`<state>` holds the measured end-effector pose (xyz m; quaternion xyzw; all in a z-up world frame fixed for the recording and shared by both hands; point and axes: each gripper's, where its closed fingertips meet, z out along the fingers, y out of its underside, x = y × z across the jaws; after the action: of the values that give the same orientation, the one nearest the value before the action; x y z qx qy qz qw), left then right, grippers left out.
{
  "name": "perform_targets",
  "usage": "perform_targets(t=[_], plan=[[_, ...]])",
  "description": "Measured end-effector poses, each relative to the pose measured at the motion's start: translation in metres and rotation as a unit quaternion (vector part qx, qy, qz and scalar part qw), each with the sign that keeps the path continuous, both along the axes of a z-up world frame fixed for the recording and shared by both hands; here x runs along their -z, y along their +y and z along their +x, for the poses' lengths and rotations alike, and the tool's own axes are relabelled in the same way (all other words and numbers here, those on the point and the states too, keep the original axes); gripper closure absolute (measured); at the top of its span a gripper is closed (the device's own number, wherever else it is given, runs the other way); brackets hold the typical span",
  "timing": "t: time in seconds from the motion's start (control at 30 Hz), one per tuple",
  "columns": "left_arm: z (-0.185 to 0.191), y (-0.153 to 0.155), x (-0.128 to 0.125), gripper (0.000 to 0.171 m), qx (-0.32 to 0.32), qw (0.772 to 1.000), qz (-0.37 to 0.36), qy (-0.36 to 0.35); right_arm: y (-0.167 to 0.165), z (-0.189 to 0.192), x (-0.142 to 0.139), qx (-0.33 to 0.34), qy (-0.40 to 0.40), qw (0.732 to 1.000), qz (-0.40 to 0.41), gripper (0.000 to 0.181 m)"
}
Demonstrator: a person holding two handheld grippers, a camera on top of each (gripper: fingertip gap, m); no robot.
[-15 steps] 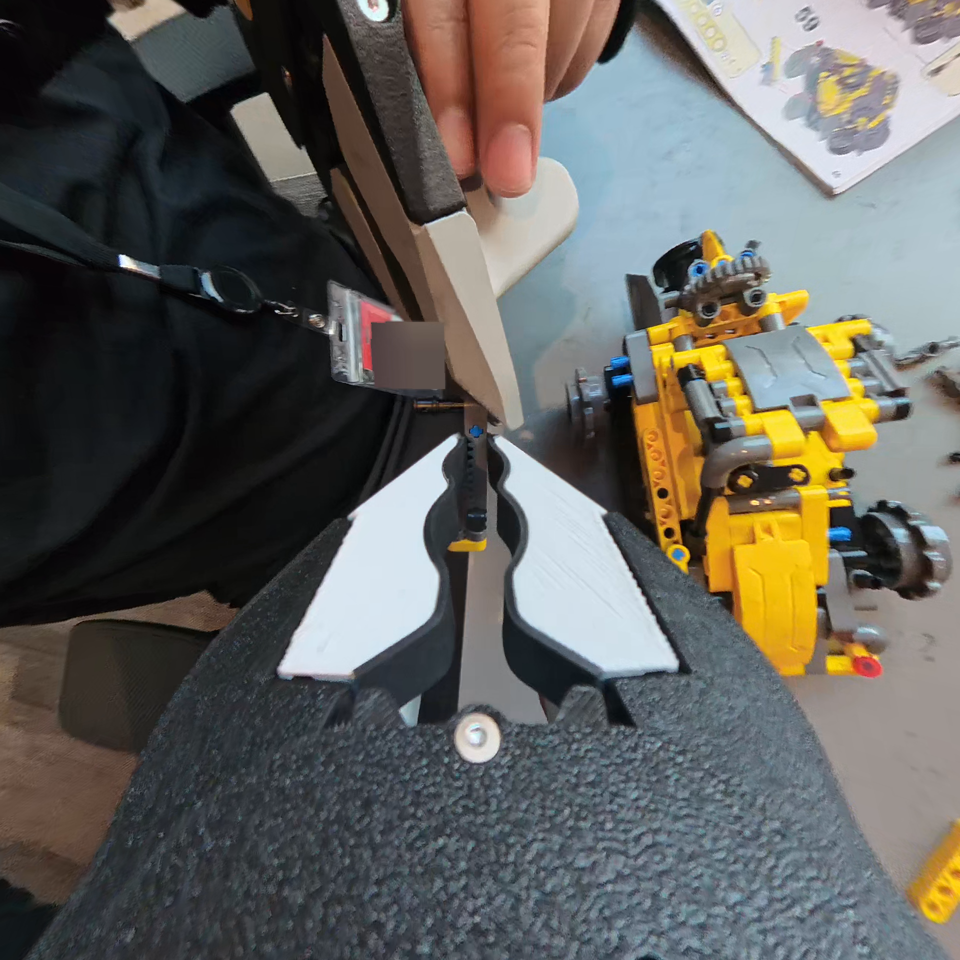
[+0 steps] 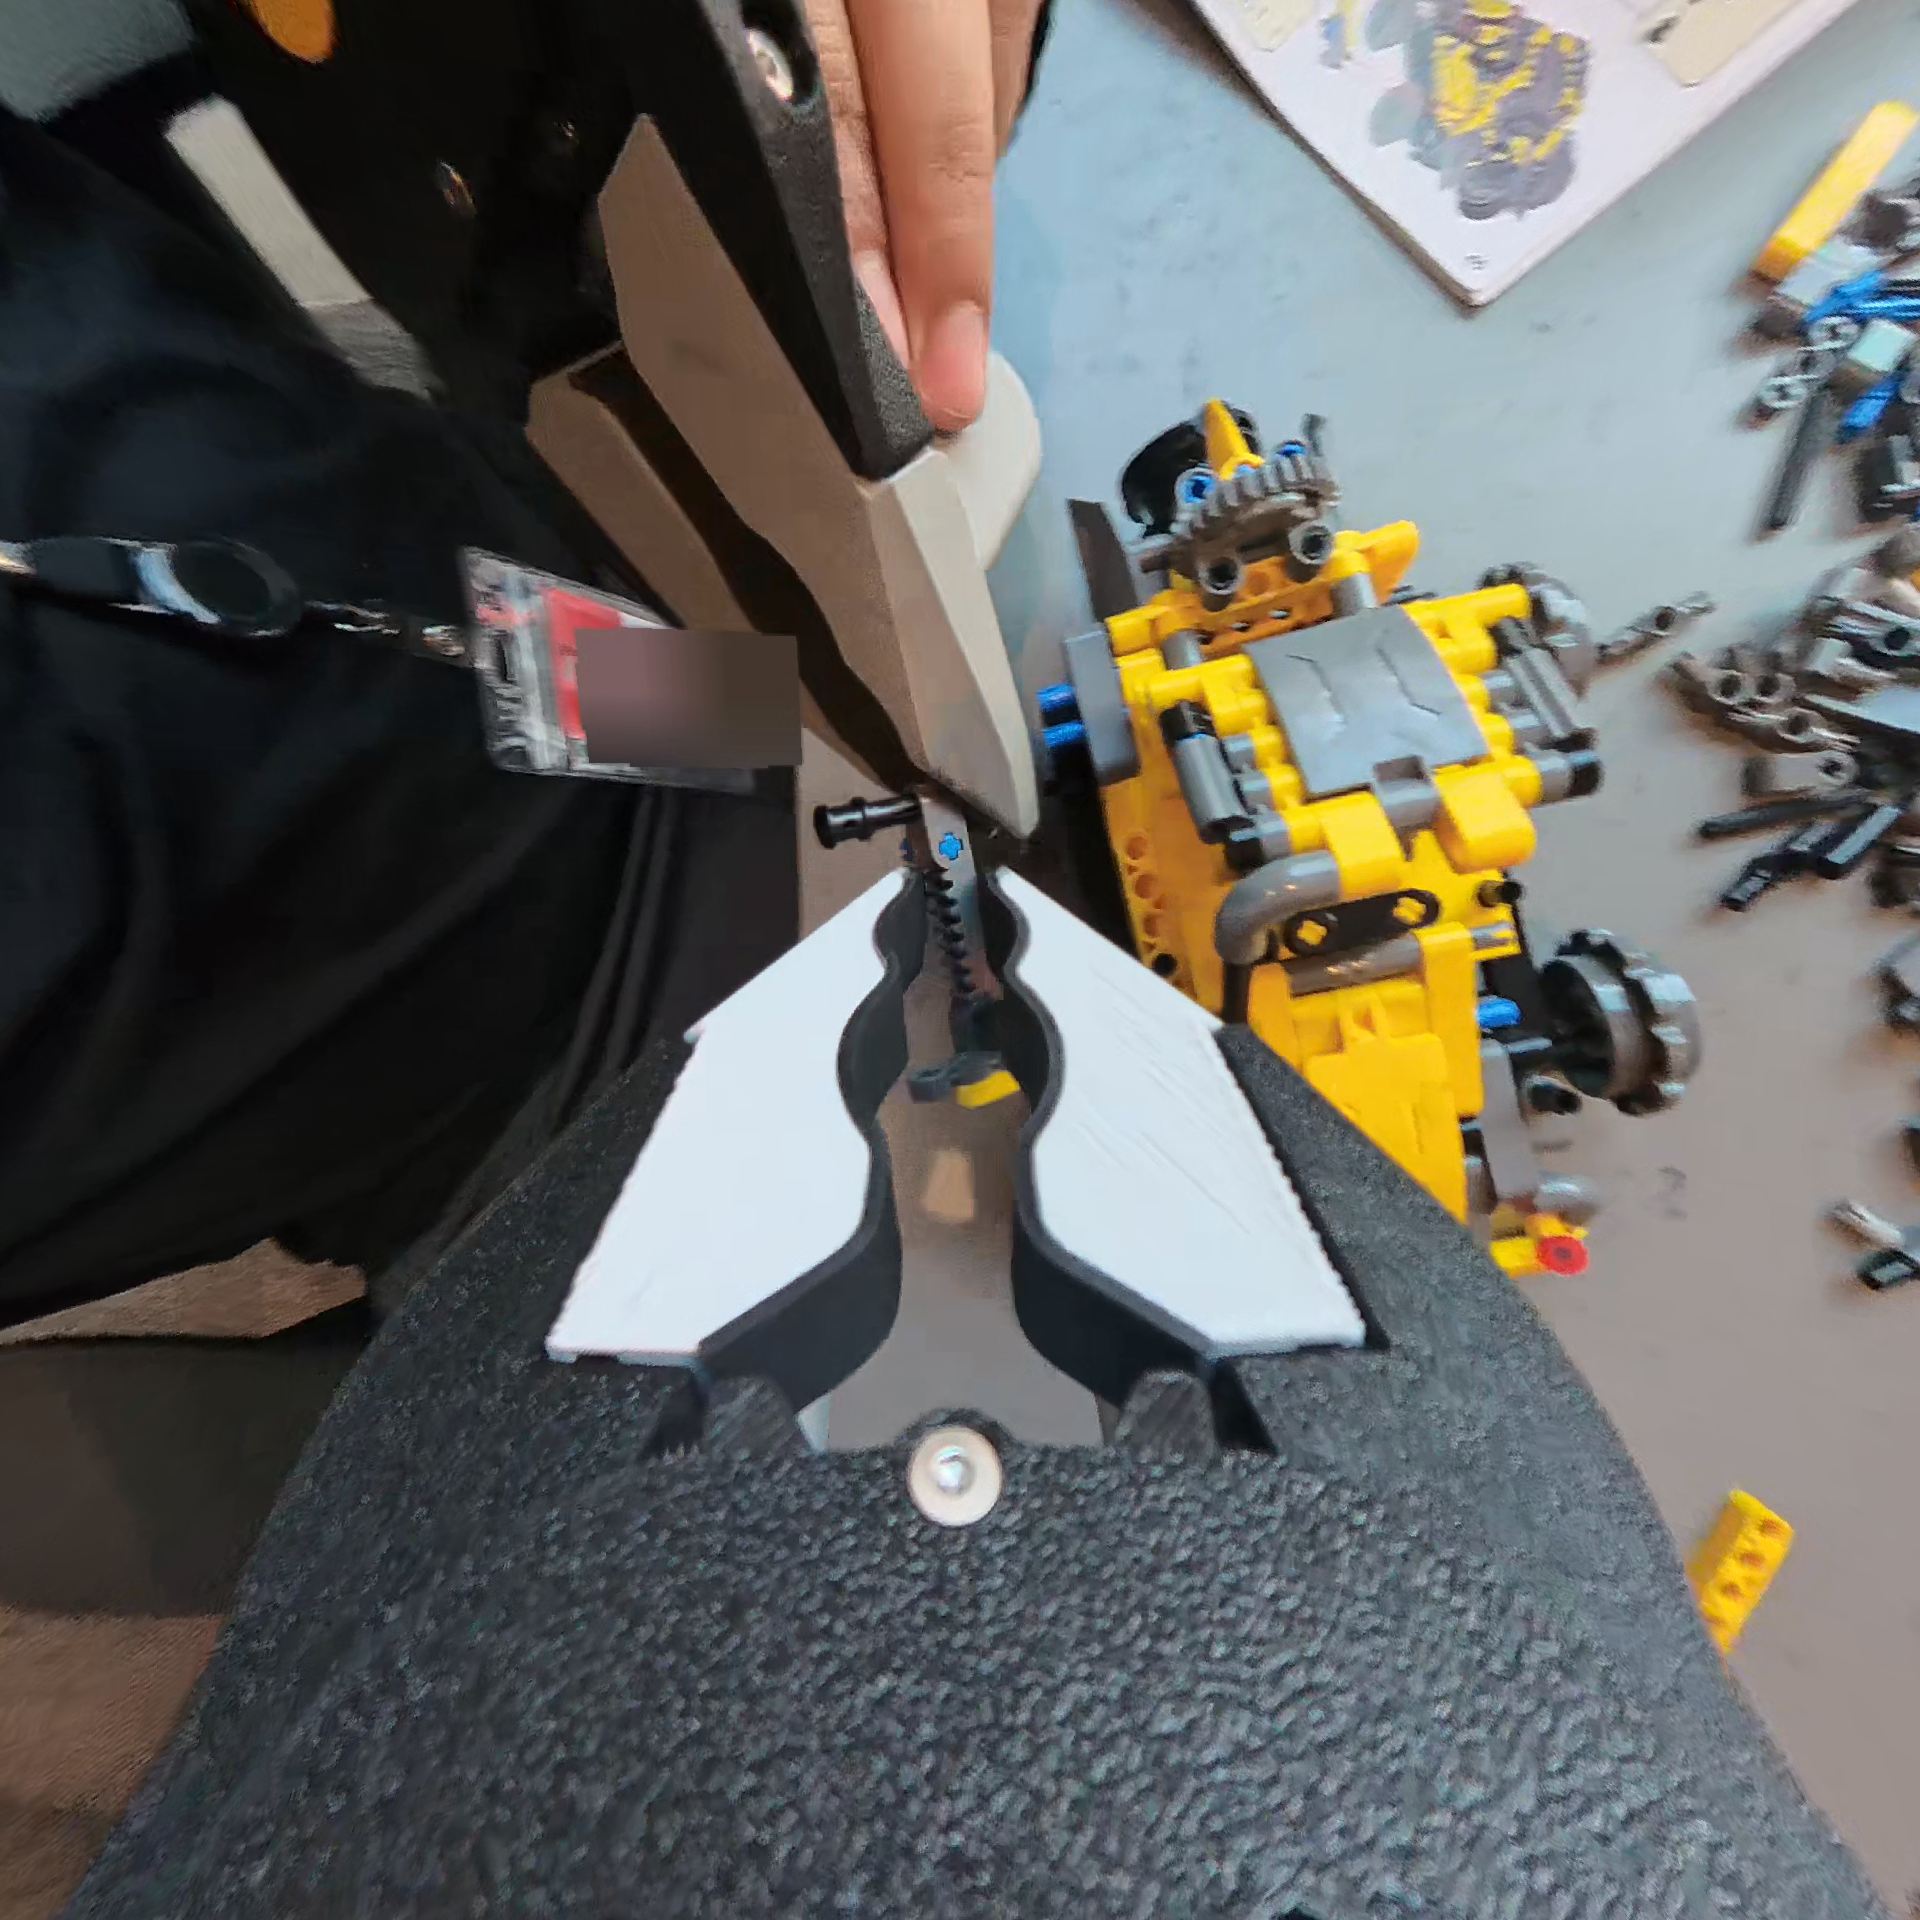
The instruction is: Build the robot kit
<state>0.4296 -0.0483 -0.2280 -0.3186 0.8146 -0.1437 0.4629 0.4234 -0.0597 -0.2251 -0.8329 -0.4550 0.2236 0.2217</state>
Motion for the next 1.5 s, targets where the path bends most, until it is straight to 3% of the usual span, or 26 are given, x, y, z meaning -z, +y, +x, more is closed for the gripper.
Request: perform_targets(t=[0.17, 0.4, 0.7, 0.8, 0.97, 1.03, 1.2, 1.33, 1.5], plan=[[0.0, 0.009, 0.005, 0.168, -0.041, 0.997, -0.062, 0.0, 0.017, 0.007, 0.006, 0.024, -0.088, 0.992, 0.086, 0.163], [-0.001, 0.009, -0.003, 0.168, -0.025, 0.997, -0.071, -0.03, 0.021, 0.003, -0.001, 0.014, -0.185, 0.943, 0.276, 0.172], [0.002, 0.012, -0.012, 0.168, -0.01, 0.996, -0.069, -0.054, 0.022, 0.005, -0.016, 0.04, -0.206, 0.901, 0.38, 0.174], [0.002, 0.014, -0.013, 0.168, -0.027, 0.992, -0.112, -0.046, 0.024, 0.006, -0.019, 0.053, -0.221, 0.879, 0.418, 0.173], [-0.012, 0.019, -0.014, 0.153, -0.045, 0.975, -0.218, -0.008, 0.028, 0.017, -0.02, 0.1, -0.269, 0.823, 0.49, 0.174], [-0.011, 0.038, -0.015, 0.102, -0.088, 0.972, -0.218, -0.017, 0.031, 0.02, -0.014, 0.104, -0.285, 0.814, 0.495, 0.174], [-0.013, 0.057, -0.006, 0.08, -0.111, 0.957, -0.268, 0.034, 0.039, 0.027, -0.004, 0.094, -0.32, 0.801, 0.498, 0.173], [-0.005, 0.055, 0.006, 0.075, -0.087, 0.94, -0.318, 0.085, 0.041, 0.027, -0.004, 0.085, -0.341, 0.786, 0.508, 0.174], [0.002, 0.051, 0.016, 0.084, -0.064, 0.922, -0.36, 0.124, 0.042, 0.026, -0.005, 0.094, -0.349, 0.777, 0.515, 0.174]])
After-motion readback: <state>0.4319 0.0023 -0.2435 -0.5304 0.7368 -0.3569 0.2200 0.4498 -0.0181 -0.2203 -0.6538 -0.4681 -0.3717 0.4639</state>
